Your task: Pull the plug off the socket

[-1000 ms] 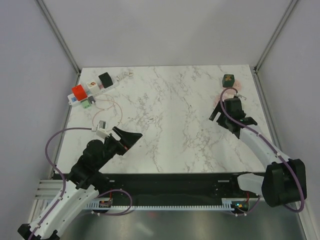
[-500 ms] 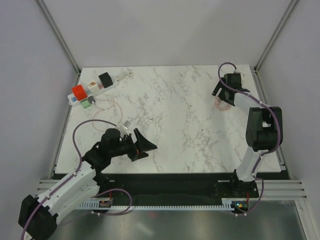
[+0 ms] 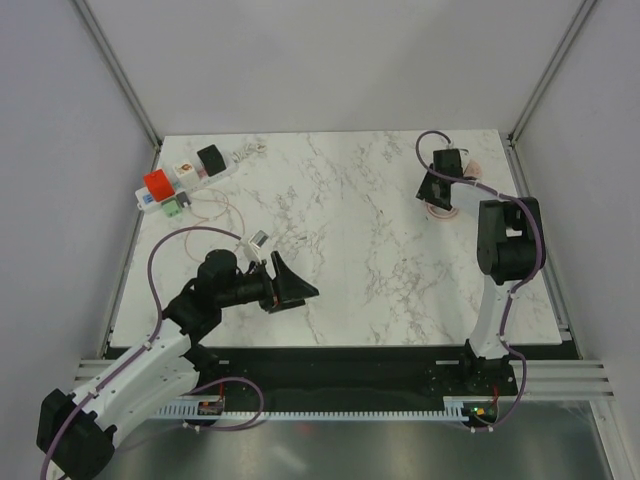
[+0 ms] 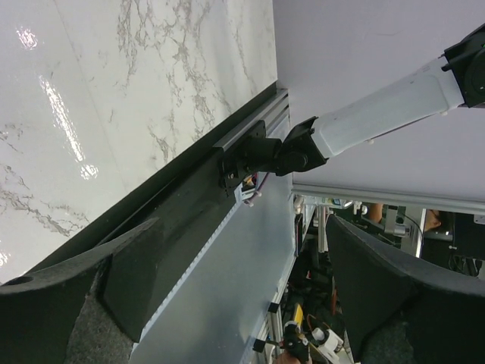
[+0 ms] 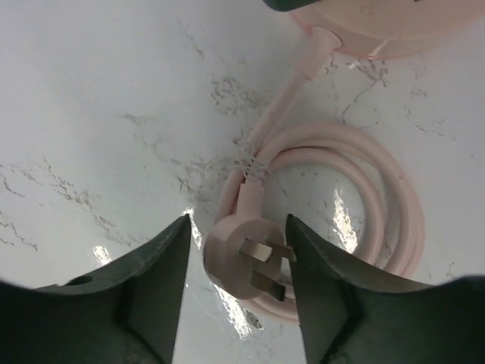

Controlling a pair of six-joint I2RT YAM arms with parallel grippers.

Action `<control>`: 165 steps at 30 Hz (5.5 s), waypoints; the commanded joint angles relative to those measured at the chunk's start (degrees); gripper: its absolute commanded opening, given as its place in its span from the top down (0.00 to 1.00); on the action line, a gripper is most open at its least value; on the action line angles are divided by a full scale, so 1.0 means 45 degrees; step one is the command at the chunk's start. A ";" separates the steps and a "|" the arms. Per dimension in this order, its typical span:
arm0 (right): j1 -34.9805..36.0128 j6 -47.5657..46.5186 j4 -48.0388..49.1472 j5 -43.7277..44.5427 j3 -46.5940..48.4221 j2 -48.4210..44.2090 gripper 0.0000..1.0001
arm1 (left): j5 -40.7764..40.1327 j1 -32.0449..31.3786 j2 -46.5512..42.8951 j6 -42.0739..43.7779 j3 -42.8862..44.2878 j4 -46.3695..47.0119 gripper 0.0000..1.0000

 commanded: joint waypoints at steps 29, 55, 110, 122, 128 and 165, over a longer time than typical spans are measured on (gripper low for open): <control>1.0094 0.3453 -0.0551 0.3359 -0.8337 -0.6499 0.70 | -0.0094 0.0041 0.3883 0.1350 0.2892 0.0598 0.11; 1.1941 0.2423 -0.1332 0.4633 -0.8709 -1.3198 0.07 | -0.5326 -0.1011 0.6066 0.4164 0.6758 -0.4403 0.17; 0.3400 0.2890 0.7984 -0.7147 -1.3299 -1.0563 0.04 | -0.9725 -0.3709 1.4179 0.4005 1.2113 -0.5752 0.84; 0.3400 0.3417 0.9310 -0.7849 -1.3709 -0.9920 0.07 | -0.8280 -0.3689 1.2225 0.5588 1.0102 -0.3509 0.98; 0.3400 0.4296 1.1010 -0.8533 -1.4099 -0.9178 0.15 | -0.7595 -0.3689 1.0838 0.5940 0.8890 -0.1847 0.98; 0.3907 0.3498 1.0428 -0.4711 -1.4413 -0.8003 1.00 | -0.4063 -0.3221 0.8982 0.4361 0.6351 0.2666 0.98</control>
